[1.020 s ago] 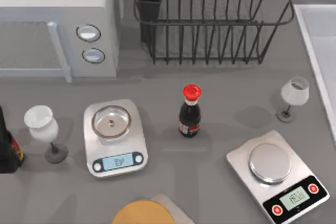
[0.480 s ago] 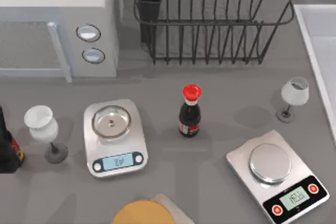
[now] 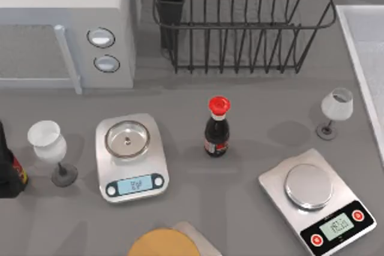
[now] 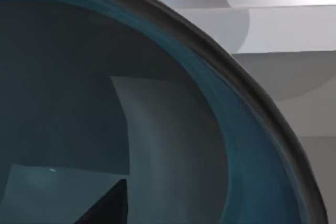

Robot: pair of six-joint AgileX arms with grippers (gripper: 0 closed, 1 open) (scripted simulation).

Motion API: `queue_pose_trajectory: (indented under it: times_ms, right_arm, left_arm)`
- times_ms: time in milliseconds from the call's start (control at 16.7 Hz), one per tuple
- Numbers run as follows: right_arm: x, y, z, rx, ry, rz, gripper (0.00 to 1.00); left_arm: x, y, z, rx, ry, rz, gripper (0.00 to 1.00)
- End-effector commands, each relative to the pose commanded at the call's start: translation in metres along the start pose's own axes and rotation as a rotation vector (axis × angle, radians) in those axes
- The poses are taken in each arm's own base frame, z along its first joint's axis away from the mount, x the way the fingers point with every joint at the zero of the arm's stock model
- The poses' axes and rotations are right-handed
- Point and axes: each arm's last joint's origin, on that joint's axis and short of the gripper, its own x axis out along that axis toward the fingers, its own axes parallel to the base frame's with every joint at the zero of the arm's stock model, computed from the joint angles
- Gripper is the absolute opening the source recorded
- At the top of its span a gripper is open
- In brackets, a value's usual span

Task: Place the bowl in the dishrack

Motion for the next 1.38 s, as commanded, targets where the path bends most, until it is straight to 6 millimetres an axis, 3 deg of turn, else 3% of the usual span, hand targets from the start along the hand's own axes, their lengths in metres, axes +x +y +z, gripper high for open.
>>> queue_pose_trajectory:
  times_ms: [660, 1380]
  right_arm:
    - [0.0, 0.0, 0.0, 0.0, 0.0, 0.0, 0.02]
    - [-0.0083, -0.0031, 0.0037, 0.002, -0.002, 0.0, 0.0]
  left_arm:
    - [0.0, 0.0, 0.0, 0.0, 0.0, 0.0, 1.0]
    - [0.0, 0.0, 0.0, 0.0, 0.0, 0.0, 1.0]
